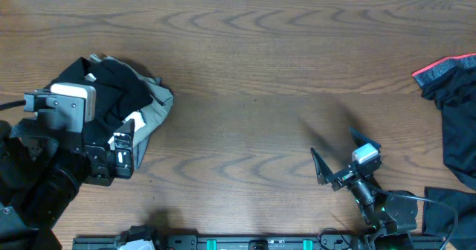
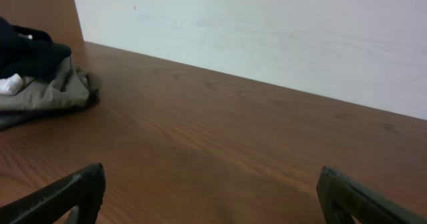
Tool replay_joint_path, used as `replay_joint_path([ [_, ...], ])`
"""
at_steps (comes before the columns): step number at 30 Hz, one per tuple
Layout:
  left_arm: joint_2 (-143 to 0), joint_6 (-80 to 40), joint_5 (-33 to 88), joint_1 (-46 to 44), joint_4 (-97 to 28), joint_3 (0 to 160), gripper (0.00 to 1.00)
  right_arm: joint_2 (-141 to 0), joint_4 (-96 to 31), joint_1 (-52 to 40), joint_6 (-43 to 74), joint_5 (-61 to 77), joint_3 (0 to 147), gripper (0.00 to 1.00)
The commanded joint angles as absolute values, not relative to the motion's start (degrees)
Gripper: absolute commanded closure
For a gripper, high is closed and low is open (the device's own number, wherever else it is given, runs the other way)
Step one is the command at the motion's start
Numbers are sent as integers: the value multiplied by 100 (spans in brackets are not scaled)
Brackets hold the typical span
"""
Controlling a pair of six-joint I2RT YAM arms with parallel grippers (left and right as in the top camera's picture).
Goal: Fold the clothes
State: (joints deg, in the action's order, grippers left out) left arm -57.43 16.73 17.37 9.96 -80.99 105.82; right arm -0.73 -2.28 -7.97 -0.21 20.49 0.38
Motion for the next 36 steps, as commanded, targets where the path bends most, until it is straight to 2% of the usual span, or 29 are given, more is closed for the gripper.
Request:
replay_joint_path([
  [1, -5749, 1664, 1684, 972, -8101, 10575, 2, -49, -257, -869, 80, 1992, 32, 1],
  [7, -5704, 1688, 908, 939, -8145, 10575, 2, -49, -259, -869, 80, 1992, 32, 1],
  [15, -5537, 1669, 978, 392, -8152, 10350, 2, -49, -257, -869, 80, 1992, 32, 1],
  [19, -5131, 1522, 991, 377, -7214, 9406, 2, -49, -257, -869, 80, 1992, 32, 1],
  [28, -3511, 1273, 954, 47, -4012, 6119, 2, -49, -259, -869, 80, 1992, 32, 1],
  [36, -1968, 873, 932, 12, -2469, 3859, 2, -49, -259, -869, 80, 1992, 32, 1],
])
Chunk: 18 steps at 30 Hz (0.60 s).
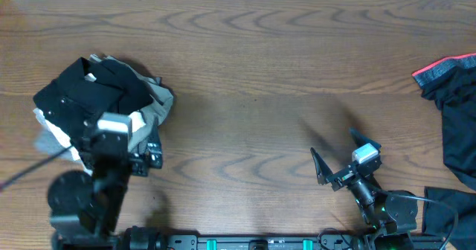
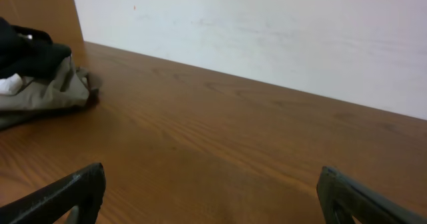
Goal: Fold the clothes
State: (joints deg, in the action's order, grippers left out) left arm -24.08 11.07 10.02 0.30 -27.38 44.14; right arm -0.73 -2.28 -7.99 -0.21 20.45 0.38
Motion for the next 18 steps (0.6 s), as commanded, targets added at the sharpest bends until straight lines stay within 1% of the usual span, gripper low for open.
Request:
replay_joint_path([
  [1, -1824, 834, 932, 12, -2353, 3680, 2, -49, -259, -869, 80, 1992, 32, 1],
  [7, -762, 775, 934, 12, -1575, 2429, 2, -49, -259, -869, 80, 1992, 32, 1],
  [14, -1, 558, 941, 12, -961, 1441, 2, -49, -257, -869, 80, 1992, 32, 1],
  [18, -10, 545, 937, -21, -384, 967, 2, -49, -259, -869, 80, 1992, 32, 1],
])
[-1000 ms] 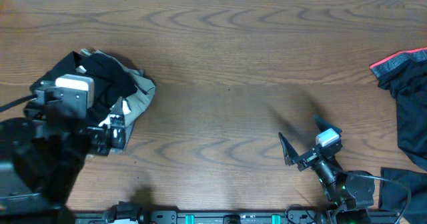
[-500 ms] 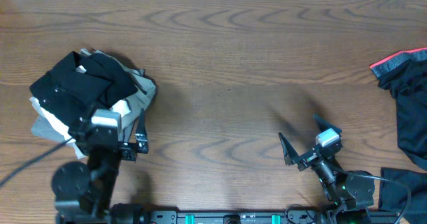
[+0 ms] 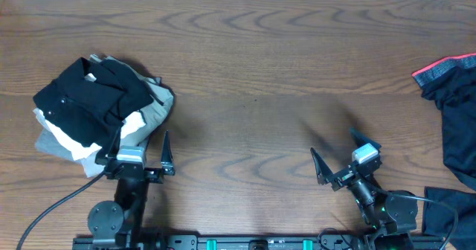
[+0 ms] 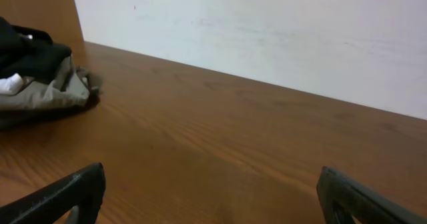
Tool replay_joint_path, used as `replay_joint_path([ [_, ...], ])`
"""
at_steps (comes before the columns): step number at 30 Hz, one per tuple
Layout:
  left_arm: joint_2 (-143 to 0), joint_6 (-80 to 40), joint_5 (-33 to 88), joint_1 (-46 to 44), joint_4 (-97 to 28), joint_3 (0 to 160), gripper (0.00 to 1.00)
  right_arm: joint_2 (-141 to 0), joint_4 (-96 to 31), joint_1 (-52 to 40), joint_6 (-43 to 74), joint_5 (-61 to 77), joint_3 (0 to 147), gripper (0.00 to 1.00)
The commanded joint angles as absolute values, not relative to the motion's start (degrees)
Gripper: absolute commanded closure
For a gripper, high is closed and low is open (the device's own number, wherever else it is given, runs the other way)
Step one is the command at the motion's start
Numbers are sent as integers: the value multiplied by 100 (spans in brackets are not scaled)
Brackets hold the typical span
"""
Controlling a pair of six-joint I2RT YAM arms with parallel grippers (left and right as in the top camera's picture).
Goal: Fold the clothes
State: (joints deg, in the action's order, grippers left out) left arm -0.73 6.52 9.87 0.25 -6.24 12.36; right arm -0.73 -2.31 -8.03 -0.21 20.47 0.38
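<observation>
A stack of folded clothes lies at the table's left: a black garment [image 3: 82, 97] on top, grey and white layers [image 3: 152, 109] under it. In the right wrist view the stack [image 4: 37, 81] shows far off to the left. My left gripper [image 3: 138, 152] sits open just in front of the stack's near corner, holding nothing. The right gripper [image 3: 342, 155] rests open low over bare wood at the front right, its fingertips [image 4: 77, 187] wide apart and empty. Unfolded dark clothes with a red trim [image 3: 446, 70] lie at the right edge.
More dark cloth [image 3: 440, 214] hangs by the front right corner beside the right arm's base. A pale wall [image 4: 267, 31] rises behind the table's far edge. Bare wooden tabletop [image 3: 253, 94] stretches between the stack and the dark clothes.
My left arm has drawn back from the stack toward the table's front edge, uncovering the white layer at the stack's near side. The right arm has not moved.
At first my left arm lay across the stack's front left, its gripper at the stack's near edge. Then the arm stood nearer the front, gripper still at the stack. Now it is low at the front edge, open, with the stack left whole.
</observation>
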Motion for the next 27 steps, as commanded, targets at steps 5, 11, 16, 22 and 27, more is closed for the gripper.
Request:
replay_joint_path([
  [5, -10, 545, 939, -110, 161, 392, 2, -49, -257, -869, 80, 1992, 32, 1],
  [11, -10, 545, 939, -113, 246, 21, 2, -49, -259, -869, 80, 1992, 32, 1],
  [16, -10, 545, 939, -110, 102, 23, 2, -49, -259, -869, 80, 1992, 32, 1],
  [22, -38, 545, 939, -110, -307, 23, 2, -49, -259, -869, 80, 1992, 32, 1],
  [27, -51, 545, 939, -110, -305, 23, 2, -49, -259, -869, 80, 1992, 32, 1],
])
